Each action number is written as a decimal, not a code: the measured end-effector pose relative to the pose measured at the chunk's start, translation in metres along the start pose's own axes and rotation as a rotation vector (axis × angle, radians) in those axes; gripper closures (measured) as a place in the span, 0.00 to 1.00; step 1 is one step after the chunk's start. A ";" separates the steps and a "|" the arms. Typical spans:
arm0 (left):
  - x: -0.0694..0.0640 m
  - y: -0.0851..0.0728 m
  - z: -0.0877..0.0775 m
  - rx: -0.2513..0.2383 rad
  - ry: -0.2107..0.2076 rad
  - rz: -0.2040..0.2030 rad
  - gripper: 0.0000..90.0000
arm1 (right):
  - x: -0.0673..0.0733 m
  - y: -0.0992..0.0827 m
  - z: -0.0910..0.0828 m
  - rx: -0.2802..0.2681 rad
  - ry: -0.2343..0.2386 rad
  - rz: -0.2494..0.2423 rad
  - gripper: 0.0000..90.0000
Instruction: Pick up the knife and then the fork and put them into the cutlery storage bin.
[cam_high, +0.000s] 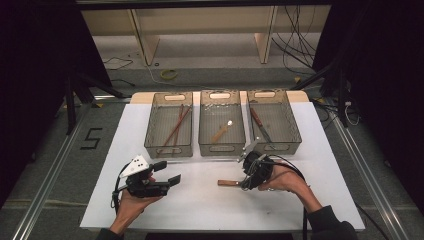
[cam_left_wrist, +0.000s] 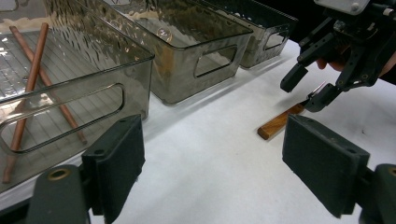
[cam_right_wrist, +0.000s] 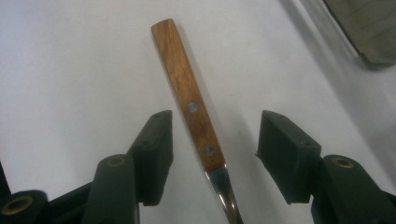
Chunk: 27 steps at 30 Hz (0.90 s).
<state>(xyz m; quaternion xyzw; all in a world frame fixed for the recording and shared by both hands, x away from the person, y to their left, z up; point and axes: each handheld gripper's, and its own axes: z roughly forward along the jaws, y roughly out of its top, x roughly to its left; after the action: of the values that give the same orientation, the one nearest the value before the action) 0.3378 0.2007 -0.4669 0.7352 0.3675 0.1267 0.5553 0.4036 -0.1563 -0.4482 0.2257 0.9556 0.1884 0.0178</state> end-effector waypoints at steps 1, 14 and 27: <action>0.000 0.000 0.000 -0.001 0.000 0.001 0.23 | 0.000 0.000 0.001 0.005 0.003 -0.007 0.52; 0.000 0.000 0.001 -0.002 -0.004 -0.002 0.22 | 0.000 0.000 0.008 0.043 0.004 -0.022 0.55; 0.000 -0.001 0.001 -0.001 -0.002 -0.002 0.22 | -0.001 0.002 0.013 0.070 0.013 -0.034 0.60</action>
<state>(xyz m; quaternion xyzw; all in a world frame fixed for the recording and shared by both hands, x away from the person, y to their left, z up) 0.3383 0.2004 -0.4677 0.7346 0.3676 0.1256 0.5563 0.4065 -0.1503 -0.4593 0.2089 0.9654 0.1560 0.0070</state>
